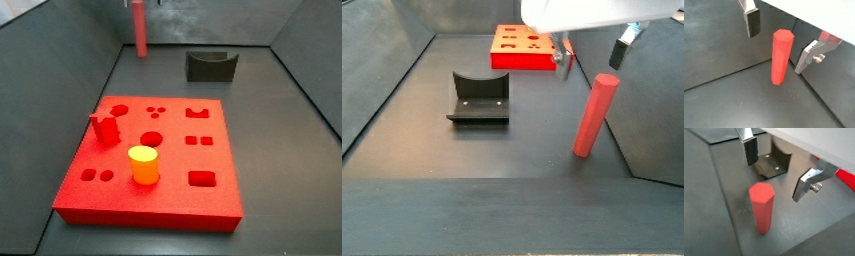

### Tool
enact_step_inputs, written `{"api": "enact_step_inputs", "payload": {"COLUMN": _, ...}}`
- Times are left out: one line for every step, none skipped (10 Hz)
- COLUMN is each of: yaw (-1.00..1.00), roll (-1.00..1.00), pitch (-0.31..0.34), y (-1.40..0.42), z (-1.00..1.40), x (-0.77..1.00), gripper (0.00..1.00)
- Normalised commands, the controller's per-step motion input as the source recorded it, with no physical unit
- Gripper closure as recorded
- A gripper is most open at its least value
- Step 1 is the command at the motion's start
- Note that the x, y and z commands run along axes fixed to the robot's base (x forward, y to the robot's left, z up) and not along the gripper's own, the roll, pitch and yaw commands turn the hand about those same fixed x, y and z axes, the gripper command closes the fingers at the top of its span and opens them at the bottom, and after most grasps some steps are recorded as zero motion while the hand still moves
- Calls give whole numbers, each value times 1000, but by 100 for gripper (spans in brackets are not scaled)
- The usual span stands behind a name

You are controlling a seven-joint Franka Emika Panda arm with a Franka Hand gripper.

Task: Pick up the hexagon object. Move up. Move to above the board. Insert the hexagon object.
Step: Pick up the hexagon object.

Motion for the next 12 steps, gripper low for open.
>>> {"api": "enact_step_inputs", "payload": {"yaw": 289, "roll": 120, "pitch": 0, "y": 217, "z": -94, "x": -83, "gripper": 0}}
{"api": "enact_step_inputs", "payload": {"yaw": 9, "roll": 16, "pitch": 0, "y": 171, "z": -94, "x": -60, "gripper": 0}}
{"api": "enact_step_inputs", "payload": {"yaw": 0, "roll": 27, "pitch": 31, "y": 194, "z": -166, "x": 0, "gripper": 0}}
{"api": "enact_step_inputs", "payload": {"yaw": 23, "roll": 107, "pitch": 56, "y": 220, "z": -203, "x": -54, "gripper": 0}}
{"api": "enact_step_inputs", "payload": {"yaw": 23, "roll": 134, "pitch": 53, "y": 237, "z": -183, "x": -111, "gripper": 0}}
{"api": "enact_step_inputs", "payload": {"yaw": 54, "roll": 146, "pitch": 20, "y": 194, "z": -180, "x": -211, "gripper": 0}}
{"api": "enact_step_inputs", "payload": {"yaw": 126, "roll": 134, "pitch": 10, "y": 89, "z": -180, "x": -83, "gripper": 0}}
{"api": "enact_step_inputs", "payload": {"yaw": 91, "roll": 64, "pitch": 0, "y": 31, "z": -194, "x": 0, "gripper": 0}}
{"api": "enact_step_inputs", "payload": {"yaw": 6, "roll": 0, "pitch": 0, "y": 0, "z": -154, "x": 0, "gripper": 0}}
{"api": "enact_step_inputs", "payload": {"yaw": 0, "roll": 0, "pitch": 0, "y": 31, "z": -180, "x": 0, "gripper": 0}}
{"api": "enact_step_inputs", "payload": {"yaw": 0, "roll": 0, "pitch": 0, "y": 57, "z": -160, "x": 0, "gripper": 0}}
{"api": "enact_step_inputs", "payload": {"yaw": 0, "roll": -34, "pitch": -70, "y": 26, "z": -146, "x": -9, "gripper": 0}}
